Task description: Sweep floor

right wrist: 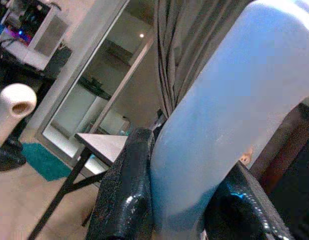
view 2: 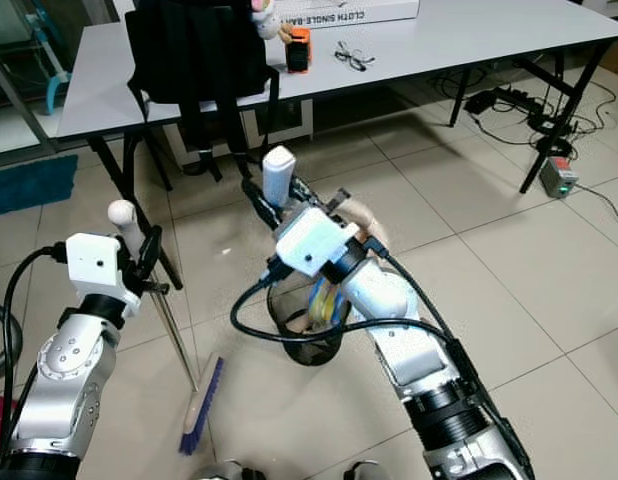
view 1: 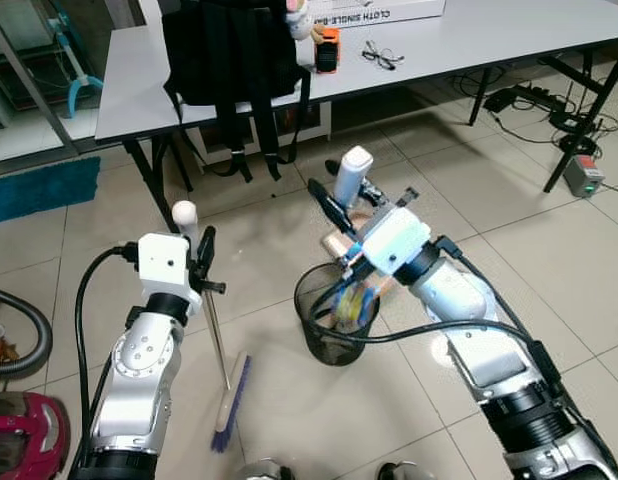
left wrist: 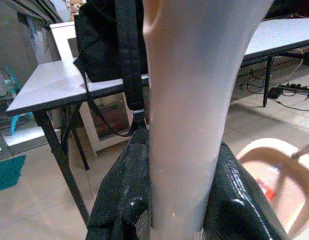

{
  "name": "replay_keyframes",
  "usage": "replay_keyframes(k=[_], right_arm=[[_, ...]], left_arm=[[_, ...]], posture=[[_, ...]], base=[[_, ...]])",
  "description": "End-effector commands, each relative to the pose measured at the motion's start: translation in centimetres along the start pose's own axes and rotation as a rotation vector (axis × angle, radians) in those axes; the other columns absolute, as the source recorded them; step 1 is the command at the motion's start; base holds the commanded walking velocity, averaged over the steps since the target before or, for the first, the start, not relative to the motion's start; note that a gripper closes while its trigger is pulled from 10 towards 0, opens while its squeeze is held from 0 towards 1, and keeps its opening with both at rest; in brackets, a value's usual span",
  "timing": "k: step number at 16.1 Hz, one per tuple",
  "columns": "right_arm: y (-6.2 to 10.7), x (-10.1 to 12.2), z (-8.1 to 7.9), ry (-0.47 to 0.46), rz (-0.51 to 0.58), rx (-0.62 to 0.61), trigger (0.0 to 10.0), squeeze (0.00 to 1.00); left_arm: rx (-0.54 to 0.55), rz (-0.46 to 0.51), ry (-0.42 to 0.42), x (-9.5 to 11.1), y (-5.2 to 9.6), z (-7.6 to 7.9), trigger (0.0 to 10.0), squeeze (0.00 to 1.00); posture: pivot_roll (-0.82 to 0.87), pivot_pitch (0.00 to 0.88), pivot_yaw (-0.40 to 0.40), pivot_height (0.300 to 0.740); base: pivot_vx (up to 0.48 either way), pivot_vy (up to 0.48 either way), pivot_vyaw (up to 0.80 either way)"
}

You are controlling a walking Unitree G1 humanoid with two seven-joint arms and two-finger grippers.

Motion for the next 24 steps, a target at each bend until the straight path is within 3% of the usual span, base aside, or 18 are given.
replay_keyframes(k=[1, 2, 3, 5, 6, 7, 9, 10, 12, 13, 14, 15, 16, 24], right_arm=[[-0.1, 0.8, 1.1, 0.069, 0.042, -0.033, 10.0, 0.0], [-0.1, 0.6, 2.3, 0.051, 0.032, -0.103, 10.0, 0.0], [0.9, -0.9, 7.6, -0.116, -0.047, -0.429, 10.0, 0.0], [2.6, -2.6, 10.6, -0.171, -0.126, -0.599, 10.0, 0.0], [3.8, -3.1, 12.2, -0.112, -0.166, -0.667, 10.0, 0.0], [4.3, -3.4, 12.7, -0.073, -0.193, -0.683, 10.0, 0.0], [6.8, -3.4, 14.8, 0.107, -0.271, -0.76, 10.0, 0.0], [7.6, -3.4, 15.2, 0.136, -0.296, -0.778, 10.0, 0.0], [8.9, -3.7, 15.1, 0.135, -0.334, -0.792, 10.0, 0.0], [9.2, -5.9, 12.7, 0.103, -0.442, -0.672, 10.0, 0.0], [9.3, -7.3, 11.2, 0.084, -0.51, -0.6, 10.0, 0.0], [10.0, -9.3, 8.1, 0.031, -0.618, -0.488, 10.0, 0.0], [10.2, -9.5, 7.2, 0.009, -0.631, -0.475, 10.0, 0.0], [10.2, -9.5, 7.2, 0.009, -0.631, -0.475, 10.0, 0.0]], left_arm=[[-0.022, 0.024, -0.021, 0.7, -0.3, 0.2, 10.0, 0.0], [-0.023, 0.024, -0.021, 0.7, -0.3, 0.3, 10.0, 0.0], [-0.027, 0.022, -0.019, 0.6, -0.3, 0.3, 10.0, 0.0], [-0.037, 0.02, -0.012, 0.6, -0.3, 0.5, 10.0, 0.0], [-0.048, 0.016, -0.004, 0.5, -0.3, 0.7, 10.0, 0.0], [-0.052, 0.011, -0.001, 0.4, -0.3, 0.7, 10.0, 0.0], [-0.06, -0.009, 0.005, -0.1, -0.2, 0.9, 10.0, 0.0], [-0.062, -0.012, 0.007, -0.2, -0.2, 0.9, 10.0, 0.0], [-0.067, -0.017, 0.01, -0.4, 0.0, 0.9, 10.0, 0.0], [-0.074, -0.027, 0.018, -0.6, 0.0, 0.9, 10.0, 0.0], [-0.078, -0.03, 0.02, -0.7, 0.1, 0.9, 10.0, 0.0], [-0.091, -0.038, 0.024, -0.9, 0.2, 1.1, 10.0, 0.0], [-0.092, -0.038, 0.025, -0.9, 0.4, 1.1, 10.0, 0.0], [-0.092, -0.038, 0.025, -0.9, 0.4, 1.1, 10.0, 0.0]], posture=[[0.0, 0.069, 0.095, 0.74], [0.0, 0.069, 0.095, 0.74], [0.0, 0.067, 0.095, 0.74], [0.0, 0.067, 0.095, 0.74], [0.0, 0.063, 0.097, 0.74], [0.0, 0.063, 0.097, 0.74], [0.0, 0.056, 0.096, 0.74], [0.0, 0.056, 0.096, 0.74], [-0.01, 0.051, 0.098, 0.74], [-0.01, 0.045, 0.101, 0.74], [-0.01, 0.044, 0.1, 0.74], [0.0, 0.04, 0.096, 0.74], [0.0, 0.038, 0.093, 0.74], [0.0, 0.038, 0.093, 0.74]], base=[[0.0, 0.0, 0.0], [0.0, 0.0, 0.0], [0.0, 0.0, 0.0], [0.0, 0.0, 0.0], [0.0, 0.0, 0.0], [0.0, 0.0, 0.0], [0.0, 0.0, -0.4], [0.0, 0.0, -0.8], [0.0, 0.0, -0.8], [0.0, 0.0, -0.8], [0.0, 0.0, -0.8], [0.0, 0.0, -0.8], [0.0, 0.0, -0.8], [0.0, 0.0, -0.8]])
Point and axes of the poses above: a point about 5 cm out from each wrist's last joint towards the gripper, its own y axis pointing back from the gripper into the wrist, its own x axis along the axis of the wrist's last joint, z = x × y, the point moved 6 cm from there along -y, pointing out of the wrist towards the gripper, and after that the axes turned 14 degrees about y, right-handed, at the moved point
